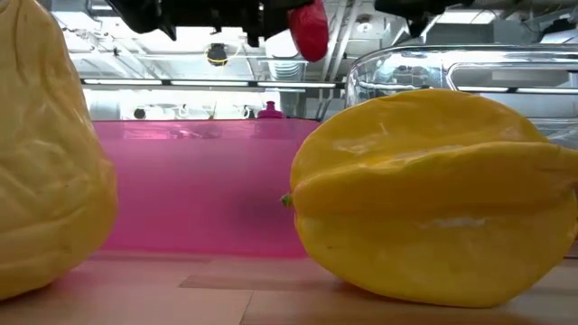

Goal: Pick & Place Food Item
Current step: Put the bottom mango on the left into the transparent bin

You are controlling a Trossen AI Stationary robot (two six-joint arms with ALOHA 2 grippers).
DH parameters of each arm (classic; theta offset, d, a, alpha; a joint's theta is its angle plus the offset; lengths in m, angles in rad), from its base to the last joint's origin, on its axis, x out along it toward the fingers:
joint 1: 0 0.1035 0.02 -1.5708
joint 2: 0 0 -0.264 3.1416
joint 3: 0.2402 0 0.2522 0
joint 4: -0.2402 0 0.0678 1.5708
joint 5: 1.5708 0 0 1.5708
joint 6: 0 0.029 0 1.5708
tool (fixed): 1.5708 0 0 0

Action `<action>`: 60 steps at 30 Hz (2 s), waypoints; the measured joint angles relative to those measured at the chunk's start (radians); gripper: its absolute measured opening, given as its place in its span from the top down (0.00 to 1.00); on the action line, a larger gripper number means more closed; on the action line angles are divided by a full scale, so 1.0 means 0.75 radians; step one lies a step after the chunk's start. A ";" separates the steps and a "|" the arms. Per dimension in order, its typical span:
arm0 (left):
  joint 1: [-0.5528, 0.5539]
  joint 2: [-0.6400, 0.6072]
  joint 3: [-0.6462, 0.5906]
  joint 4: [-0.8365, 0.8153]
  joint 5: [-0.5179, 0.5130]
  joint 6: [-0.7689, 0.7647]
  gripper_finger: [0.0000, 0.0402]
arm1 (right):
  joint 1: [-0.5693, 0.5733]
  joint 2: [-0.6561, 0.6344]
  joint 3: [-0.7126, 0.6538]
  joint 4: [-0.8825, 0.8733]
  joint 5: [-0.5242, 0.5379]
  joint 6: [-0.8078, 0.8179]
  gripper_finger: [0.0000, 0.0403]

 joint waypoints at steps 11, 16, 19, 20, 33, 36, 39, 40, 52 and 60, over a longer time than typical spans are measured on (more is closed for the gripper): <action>0.039 0.013 0.001 0.076 0.067 -0.003 0.41 | 0.031 0.202 0.000 0.266 0.000 -0.080 0.97; 0.043 0.002 0.000 0.078 0.185 0.000 0.41 | 0.008 0.240 0.000 0.263 0.000 -0.045 0.97; 0.045 0.001 0.001 0.070 0.268 -0.042 0.41 | 0.008 0.238 0.001 0.236 0.000 -0.020 0.97; 0.044 0.001 0.001 0.068 0.279 -0.072 0.41 | 0.010 0.238 0.001 0.221 0.000 -0.017 0.97; -0.145 0.244 0.001 0.110 0.300 -0.174 0.40 | -0.009 0.183 0.001 0.163 0.000 -0.013 0.97; -0.178 0.329 0.001 0.185 0.299 -0.168 0.39 | -0.008 0.183 0.001 0.161 0.000 -0.013 0.97; -0.194 0.408 0.001 0.231 0.298 -0.168 0.40 | -0.008 0.183 0.001 0.160 0.000 -0.013 0.97; -0.197 0.431 0.001 0.245 0.297 -0.168 0.40 | -0.008 0.183 0.001 0.160 0.000 -0.013 0.97; -0.227 0.609 0.002 0.359 0.296 -0.165 0.34 | -0.007 0.183 0.001 0.155 0.000 -0.012 0.97; -0.227 0.603 0.004 0.357 0.296 -0.165 0.18 | -0.007 0.183 0.001 0.150 -0.001 -0.012 0.97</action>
